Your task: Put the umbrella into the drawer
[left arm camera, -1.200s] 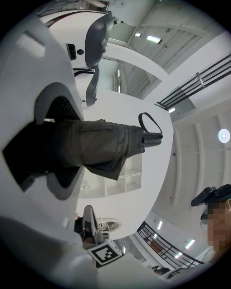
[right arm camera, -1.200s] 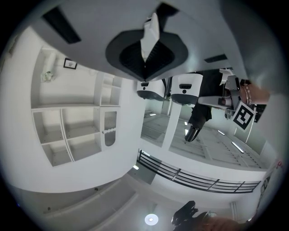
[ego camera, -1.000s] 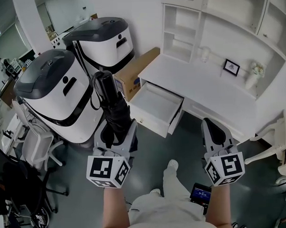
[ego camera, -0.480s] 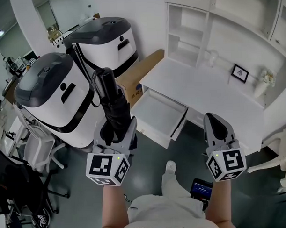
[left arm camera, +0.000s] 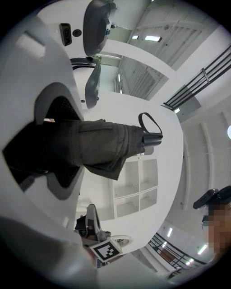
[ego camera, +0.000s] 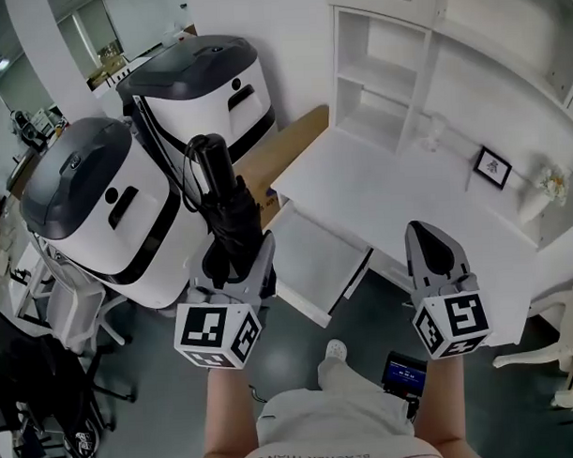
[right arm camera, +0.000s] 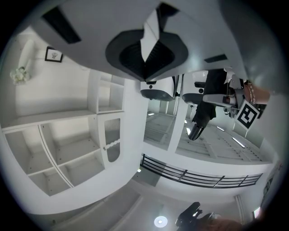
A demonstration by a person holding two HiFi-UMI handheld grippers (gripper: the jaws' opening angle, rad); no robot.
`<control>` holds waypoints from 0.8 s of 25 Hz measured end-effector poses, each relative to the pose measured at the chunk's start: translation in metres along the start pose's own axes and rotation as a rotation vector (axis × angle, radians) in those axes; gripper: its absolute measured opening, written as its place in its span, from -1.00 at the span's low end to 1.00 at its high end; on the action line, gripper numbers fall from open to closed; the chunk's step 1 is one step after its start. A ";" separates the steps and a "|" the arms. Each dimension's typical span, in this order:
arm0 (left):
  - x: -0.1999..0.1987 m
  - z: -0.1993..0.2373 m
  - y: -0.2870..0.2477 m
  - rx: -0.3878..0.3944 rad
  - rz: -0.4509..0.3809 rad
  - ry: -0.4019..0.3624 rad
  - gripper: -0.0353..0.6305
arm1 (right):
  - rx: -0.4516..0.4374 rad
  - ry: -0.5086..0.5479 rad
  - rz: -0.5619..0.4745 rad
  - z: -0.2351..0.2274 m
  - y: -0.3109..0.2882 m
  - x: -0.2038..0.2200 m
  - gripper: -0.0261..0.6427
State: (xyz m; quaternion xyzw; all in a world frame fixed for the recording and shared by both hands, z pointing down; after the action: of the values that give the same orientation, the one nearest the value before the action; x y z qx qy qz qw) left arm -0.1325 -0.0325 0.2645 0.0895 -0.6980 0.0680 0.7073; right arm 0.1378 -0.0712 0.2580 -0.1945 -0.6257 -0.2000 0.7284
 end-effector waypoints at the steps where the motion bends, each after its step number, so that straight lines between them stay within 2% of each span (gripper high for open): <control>1: 0.001 0.001 -0.010 -0.003 0.004 0.001 -0.08 | -0.005 0.001 0.001 -0.006 -0.008 0.001 -0.90; 8: 0.019 0.003 -0.072 -0.031 0.043 0.037 -0.08 | -0.041 -0.002 0.022 -0.045 -0.056 0.013 -0.90; 20: 0.097 0.002 -0.124 -0.047 0.233 0.145 -0.08 | -0.070 -0.059 0.149 -0.073 -0.096 0.072 -0.90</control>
State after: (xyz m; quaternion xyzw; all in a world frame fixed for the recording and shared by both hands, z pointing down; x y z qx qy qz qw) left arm -0.1050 -0.1566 0.3572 -0.0137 -0.6521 0.1396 0.7451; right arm 0.1570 -0.1943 0.3218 -0.2716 -0.6235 -0.1609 0.7153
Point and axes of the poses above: the fingertips, and each gripper's own axes: y backward along the fingers, z to its left, x out of its underside, the point moved 4 cm from there along y, backward along the fingers, and after that the axes turned 1 degree about -z, right-handed, at the moved point
